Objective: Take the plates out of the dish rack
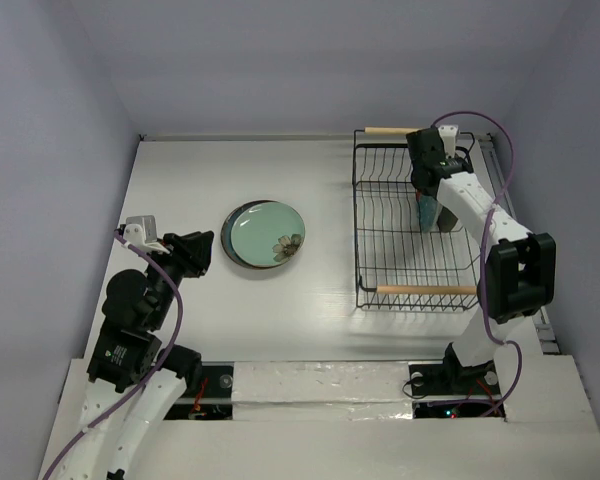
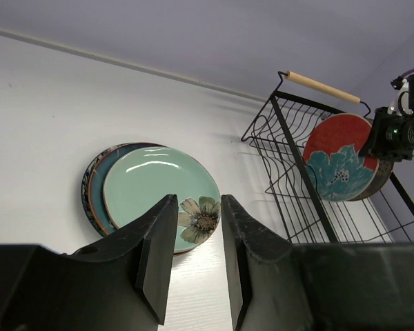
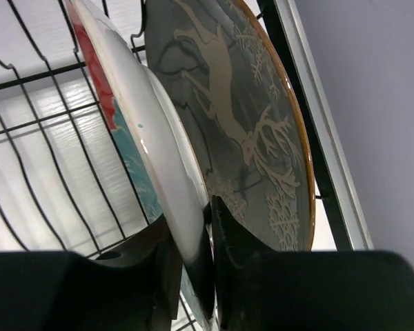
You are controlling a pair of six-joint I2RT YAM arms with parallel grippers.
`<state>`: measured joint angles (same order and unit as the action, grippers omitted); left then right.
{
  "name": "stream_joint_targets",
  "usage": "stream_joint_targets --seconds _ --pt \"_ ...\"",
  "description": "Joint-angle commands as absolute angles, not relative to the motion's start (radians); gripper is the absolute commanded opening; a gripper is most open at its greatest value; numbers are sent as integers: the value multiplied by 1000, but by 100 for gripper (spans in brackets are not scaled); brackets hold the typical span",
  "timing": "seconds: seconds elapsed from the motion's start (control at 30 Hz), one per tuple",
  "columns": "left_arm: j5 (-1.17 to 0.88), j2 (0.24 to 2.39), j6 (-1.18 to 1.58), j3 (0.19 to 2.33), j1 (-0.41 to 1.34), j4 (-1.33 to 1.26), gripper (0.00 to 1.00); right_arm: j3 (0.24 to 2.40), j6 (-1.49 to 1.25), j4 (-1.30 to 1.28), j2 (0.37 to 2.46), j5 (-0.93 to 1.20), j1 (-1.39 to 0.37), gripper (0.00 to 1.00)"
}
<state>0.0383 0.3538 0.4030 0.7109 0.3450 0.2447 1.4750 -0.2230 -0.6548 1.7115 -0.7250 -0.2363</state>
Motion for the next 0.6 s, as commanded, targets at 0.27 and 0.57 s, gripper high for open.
stream_joint_targets --seconds 0.27,0.57 --pt "32 337 400 704 341 207 30 1563 -120 -719 1563 -810 -244 0" --pt "28 341 400 703 341 204 36 1677 -143 -773 1372 -839 -324 0"
